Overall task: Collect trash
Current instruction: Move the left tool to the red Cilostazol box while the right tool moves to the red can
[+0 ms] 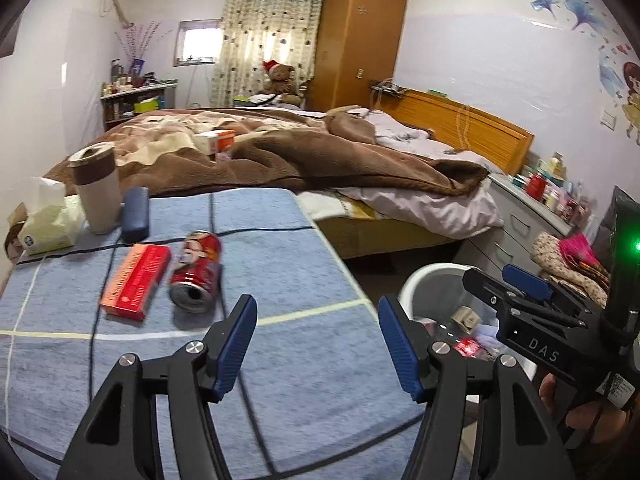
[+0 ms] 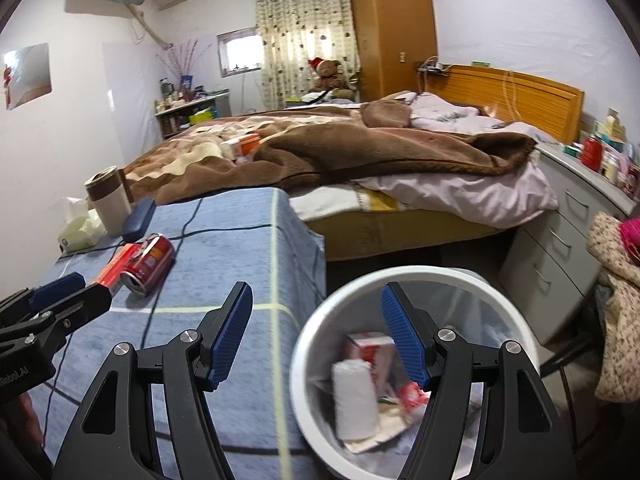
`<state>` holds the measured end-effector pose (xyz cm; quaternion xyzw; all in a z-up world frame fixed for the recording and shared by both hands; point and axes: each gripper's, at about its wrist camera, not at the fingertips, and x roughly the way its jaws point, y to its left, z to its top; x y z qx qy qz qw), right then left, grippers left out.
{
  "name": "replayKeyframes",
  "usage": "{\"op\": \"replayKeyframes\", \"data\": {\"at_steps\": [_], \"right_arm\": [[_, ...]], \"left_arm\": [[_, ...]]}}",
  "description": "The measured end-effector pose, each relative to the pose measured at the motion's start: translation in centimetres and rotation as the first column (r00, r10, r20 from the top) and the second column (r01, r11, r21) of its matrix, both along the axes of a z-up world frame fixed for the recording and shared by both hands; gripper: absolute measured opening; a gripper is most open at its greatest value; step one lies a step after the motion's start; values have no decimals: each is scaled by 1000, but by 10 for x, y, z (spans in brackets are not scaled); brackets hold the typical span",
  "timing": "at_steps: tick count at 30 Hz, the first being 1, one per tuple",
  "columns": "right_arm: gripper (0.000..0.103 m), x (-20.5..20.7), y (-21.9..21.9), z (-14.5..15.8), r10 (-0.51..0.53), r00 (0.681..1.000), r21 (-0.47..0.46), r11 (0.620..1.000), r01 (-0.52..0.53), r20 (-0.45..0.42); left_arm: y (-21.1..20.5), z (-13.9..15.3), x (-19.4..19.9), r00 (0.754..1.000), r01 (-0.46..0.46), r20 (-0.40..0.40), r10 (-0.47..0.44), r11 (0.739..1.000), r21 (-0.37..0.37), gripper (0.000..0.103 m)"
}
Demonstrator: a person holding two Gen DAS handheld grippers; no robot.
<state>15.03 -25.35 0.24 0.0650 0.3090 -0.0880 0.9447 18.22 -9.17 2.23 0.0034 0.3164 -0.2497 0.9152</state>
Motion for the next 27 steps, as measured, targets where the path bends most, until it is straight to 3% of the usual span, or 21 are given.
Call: {"op": "replayKeyframes", "data": {"at_steps": [16, 27], "right_arm": [[69, 58, 57, -15, 164, 986, 25, 986, -163, -31], [69, 113, 87, -32, 253, 962, 142, 961, -237, -99]], "left_arm": [[72, -18, 52, 986, -162, -26, 163, 986, 34, 67], [111, -47, 86, 970, -218, -95, 224, 974, 61, 68]]}}
